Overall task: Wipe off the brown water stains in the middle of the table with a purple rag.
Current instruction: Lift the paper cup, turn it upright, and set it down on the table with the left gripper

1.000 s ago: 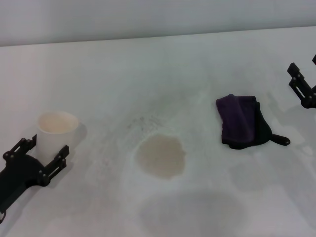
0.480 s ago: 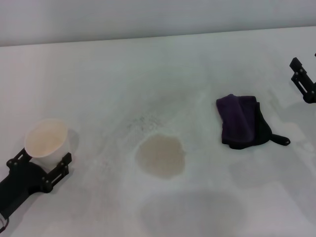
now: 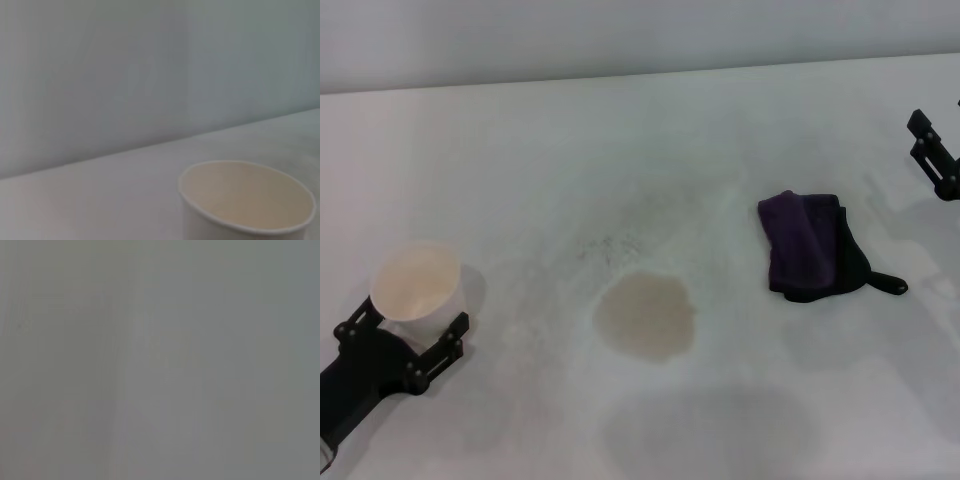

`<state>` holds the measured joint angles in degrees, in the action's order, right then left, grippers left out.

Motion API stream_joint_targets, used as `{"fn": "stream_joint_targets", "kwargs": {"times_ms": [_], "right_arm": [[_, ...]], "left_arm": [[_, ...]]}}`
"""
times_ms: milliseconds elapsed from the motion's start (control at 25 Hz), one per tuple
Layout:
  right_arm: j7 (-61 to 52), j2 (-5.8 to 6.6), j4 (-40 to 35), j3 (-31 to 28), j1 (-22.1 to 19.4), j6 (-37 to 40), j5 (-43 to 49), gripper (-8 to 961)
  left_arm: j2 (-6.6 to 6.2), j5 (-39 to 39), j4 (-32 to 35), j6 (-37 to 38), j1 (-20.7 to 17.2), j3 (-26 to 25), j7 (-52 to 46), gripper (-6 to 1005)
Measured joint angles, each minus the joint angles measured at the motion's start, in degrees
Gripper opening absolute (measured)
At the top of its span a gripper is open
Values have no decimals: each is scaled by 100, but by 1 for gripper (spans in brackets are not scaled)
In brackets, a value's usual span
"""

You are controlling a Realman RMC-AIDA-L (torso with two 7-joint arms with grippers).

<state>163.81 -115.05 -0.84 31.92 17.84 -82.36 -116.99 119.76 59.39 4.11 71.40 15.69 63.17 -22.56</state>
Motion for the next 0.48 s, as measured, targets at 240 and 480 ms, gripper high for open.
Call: {"fn": "stream_joint_targets", "kwargs": {"times_ms": [240, 480], "right_arm": [[1, 0, -74, 8, 9, 15, 2, 647], [20, 0, -147, 24, 9, 30, 2, 647]], "left_arm": [[4, -42, -60, 13, 3, -2, 24, 813], [4, -50, -142, 64, -147, -8, 57, 894]]}}
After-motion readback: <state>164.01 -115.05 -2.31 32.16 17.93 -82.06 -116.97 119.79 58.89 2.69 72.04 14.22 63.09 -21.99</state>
